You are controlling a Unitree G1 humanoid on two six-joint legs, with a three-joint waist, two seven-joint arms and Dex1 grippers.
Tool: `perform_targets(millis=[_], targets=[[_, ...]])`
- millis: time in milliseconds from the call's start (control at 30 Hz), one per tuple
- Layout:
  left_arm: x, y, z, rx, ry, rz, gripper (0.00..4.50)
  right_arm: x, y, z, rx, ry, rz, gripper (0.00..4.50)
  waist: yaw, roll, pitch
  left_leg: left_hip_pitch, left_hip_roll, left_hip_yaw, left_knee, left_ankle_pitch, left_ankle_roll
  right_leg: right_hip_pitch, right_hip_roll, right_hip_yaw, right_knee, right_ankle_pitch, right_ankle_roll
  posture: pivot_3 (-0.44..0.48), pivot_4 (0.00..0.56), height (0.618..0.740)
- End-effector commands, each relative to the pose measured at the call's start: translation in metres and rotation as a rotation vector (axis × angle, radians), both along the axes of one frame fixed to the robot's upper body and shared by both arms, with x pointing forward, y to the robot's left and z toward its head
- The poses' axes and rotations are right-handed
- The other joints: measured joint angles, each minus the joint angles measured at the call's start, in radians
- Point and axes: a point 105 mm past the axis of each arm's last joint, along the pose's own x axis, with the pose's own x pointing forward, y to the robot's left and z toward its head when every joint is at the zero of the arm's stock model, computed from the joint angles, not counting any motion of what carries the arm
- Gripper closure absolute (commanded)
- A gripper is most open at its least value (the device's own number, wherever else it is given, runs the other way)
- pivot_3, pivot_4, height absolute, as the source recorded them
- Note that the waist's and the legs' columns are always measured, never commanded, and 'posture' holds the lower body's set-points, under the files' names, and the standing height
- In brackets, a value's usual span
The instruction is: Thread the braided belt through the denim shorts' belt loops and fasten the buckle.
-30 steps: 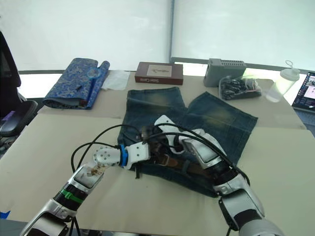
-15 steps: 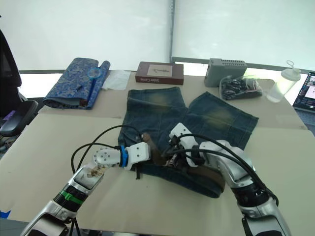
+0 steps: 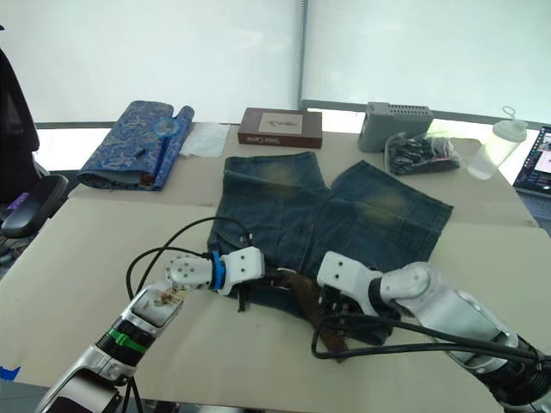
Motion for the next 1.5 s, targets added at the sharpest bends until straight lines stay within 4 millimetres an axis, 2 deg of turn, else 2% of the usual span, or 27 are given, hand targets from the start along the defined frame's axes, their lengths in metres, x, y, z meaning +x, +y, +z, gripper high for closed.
perform_targets(millis=[33, 100, 267, 333, 400, 500, 567, 667, 767, 867, 967, 1000, 1067, 1100, 1167, 1200, 1367, 1500], targets=[[-0.010, 0.014, -0.044, 0.077, 0.215, 0.055, 4.50, -0.001, 0.022, 0.038, 0.181, -0.096, 0.016, 4.49, 0.002, 0.001, 0.000, 0.000, 0.000, 0.000, 0.000, 0.000, 0.000, 0.000, 0.000, 0.000, 0.000, 0.000, 0.001, 0.000, 0.150, 0.740], [-0.011, 0.015, -0.042, 0.065, 0.243, 0.053, 4.50, 0.004, 0.032, 0.036, 0.178, -0.113, 0.003, 4.49, 0.003, 0.001, 0.000, 0.000, 0.000, -0.001, 0.000, 0.000, 0.000, -0.001, 0.000, 0.000, 0.001, 0.000, 0.001, 0.000, 0.150, 0.740], [-0.008, 0.019, -0.038, 0.050, 0.295, 0.054, 4.50, 0.017, 0.053, 0.016, 0.144, -0.099, -0.013, 4.49, -0.005, 0.001, 0.000, -0.002, -0.001, 0.000, 0.000, -0.001, 0.002, -0.001, 0.000, -0.001, 0.000, 0.001, 0.000, 0.000, 0.150, 0.740], [-0.007, 0.020, -0.038, 0.047, 0.311, 0.055, 4.50, 0.029, 0.050, -0.005, 0.052, -0.090, -0.062, 4.49, -0.008, 0.001, 0.000, -0.002, -0.001, 0.000, 0.000, 0.000, 0.003, -0.001, 0.001, -0.001, 0.001, 0.003, 0.001, 0.000, 0.150, 0.740], [-0.004, 0.023, -0.037, 0.039, 0.332, 0.068, 4.50, 0.034, 0.040, -0.032, -0.065, -0.058, -0.095, 4.49, -0.009, 0.001, 0.000, -0.002, -0.002, 0.000, 0.000, 0.003, 0.009, -0.001, 0.001, -0.002, 0.002, 0.004, -0.002, 0.000, 0.150, 0.740], [0.001, 0.029, -0.033, 0.014, 0.363, 0.102, 4.50, 0.028, 0.026, -0.053, -0.167, -0.020, -0.082, 4.49, -0.013, 0.001, 0.000, -0.001, -0.002, 0.000, 0.000, 0.003, 0.009, -0.001, 0.001, -0.002, 0.002, -0.001, 0.000, 0.000, 0.150, 0.740], [0.006, 0.033, -0.022, -0.061, 0.411, 0.147, 4.50, 0.026, 0.026, -0.055, -0.157, -0.013, -0.086, 4.49, -0.014, 0.000, 0.000, 0.000, -0.001, 0.000, 0.000, 0.002, 0.007, 0.000, 0.001, -0.002, 0.002, -0.001, 0.001, 0.000, 0.150, 0.740], [0.017, 0.038, 0.010, -0.269, 0.544, 0.215, 4.50, 0.025, 0.028, -0.054, -0.139, -0.017, -0.083, 4.49, -0.016, 0.000, 0.000, 0.000, -0.001, 0.000, 0.000, 0.001, 0.006, 0.000, 0.001, -0.002, 0.003, 0.000, 0.004, 0.000, 0.150, 0.740], [0.020, 0.039, 0.036, -0.386, 0.623, 0.212, 4.50, 0.028, 0.032, -0.050, -0.109, -0.040, -0.083, 4.49, -0.017, -0.002, 0.002, -0.001, -0.001, -0.001, 0.000, 0.002, 0.007, -0.001, 0.001, -0.002, 0.003, 0.000, 0.006, 0.000, 0.150, 0.740], [0.019, 0.036, 0.051, -0.412, 0.620, 0.184, 4.50, 0.028, 0.035, -0.034, -0.017, -0.064, -0.095, 4.49, -0.020, -0.004, 0.004, -0.002, -0.001, -0.002, 0.000, 0.003, 0.007, -0.001, 0.002, -0.002, 0.004, 0.000, 0.006, 0.000, 0.150, 0.740], [0.013, 0.031, 0.053, -0.364, 0.575, 0.145, 4.50, 0.019, 0.030, -0.015, 0.043, -0.090, -0.083, 4.49, -0.018, -0.004, 0.006, -0.006, -0.002, -0.001, 0.000, 0.004, 0.009, 0.000, 0.002, -0.002, 0.004, 0.001, 0.006, 0.000, 0.150, 0.740], [0.011, 0.029, 0.054, -0.352, 0.568, 0.130, 4.50, 0.017, 0.028, -0.010, 0.057, -0.103, -0.087, 4.21, -0.018, -0.004, 0.007, -0.008, -0.002, -0.001, 0.000, 0.004, 0.009, -0.002, 0.003, -0.002, 0.004, 0.004, 0.000, 0.000, 0.150, 0.740], [0.005, 0.022, 0.056, -0.332, 0.550, 0.088, 3.96, 0.009, 0.023, 0.000, 0.071, -0.113, -0.089, 3.69, -0.018, -0.004, 0.011, -0.009, -0.003, -0.001, 0.000, 0.004, 0.009, -0.002, 0.003, -0.002, 0.004, 0.005, -0.001, 0.000, 0.150, 0.740], [0.002, 0.018, 0.057, -0.310, 0.521, 0.063, 3.56, 0.004, 0.017, 0.004, 0.057, -0.128, -0.099, 3.22, -0.018, -0.004, 0.013, -0.010, -0.003, -0.001, 0.000, 0.004, 0.009, -0.003, 0.003, -0.002, 0.004, 0.005, -0.001, 0.000, 0.150, 0.740], [-0.002, 0.013, 0.057, -0.285, 0.489, 0.036, 2.77, -0.002, 0.010, 0.007, 0.037, -0.139, -0.118, 2.61, -0.018, -0.004, 0.016, -0.012, -0.003, -0.001, 0.000, 0.004, 0.009, -0.005, 0.004, -0.003, 0.004, 0.005, -0.001, 0.000, 0.150, 0.740], [-0.004, 0.010, 0.059, -0.281, 0.478, 0.015, 2.23, -0.012, 0.007, 0.004, 0.019, -0.114, -0.109, 2.27, -0.019, -0.004, 0.016, -0.012, -0.003, 0.000, 0.000, 0.004, 0.009, -0.005, 0.004, -0.003, 0.004, 0.005, 0.000, 0.000, 0.150, 0.740], [-0.016, -0.004, 0.066, -0.233, 0.384, -0.084, 0.04, -0.048, -0.003, -0.008, 0.023, 0.032, -0.120, 2.27, -0.018, -0.005, 0.023, -0.013, -0.003, -0.001, 0.000, 0.003, 0.009, -0.005, 0.004, -0.003, 0.004, 0.005, 0.000, 0.000, 0.150, 0.740], [-0.022, -0.012, 0.068, -0.195, 0.324, -0.144, 0.04, -0.061, -0.010, -0.020, 0.003, 0.127, -0.124, 2.27, -0.020, -0.005, 0.024, -0.013, -0.003, -0.001, 0.001, 0.003, 0.009, -0.005, 0.004, -0.003, 0.004, 0.005, 0.000, 0.000, 0.150, 0.740]])
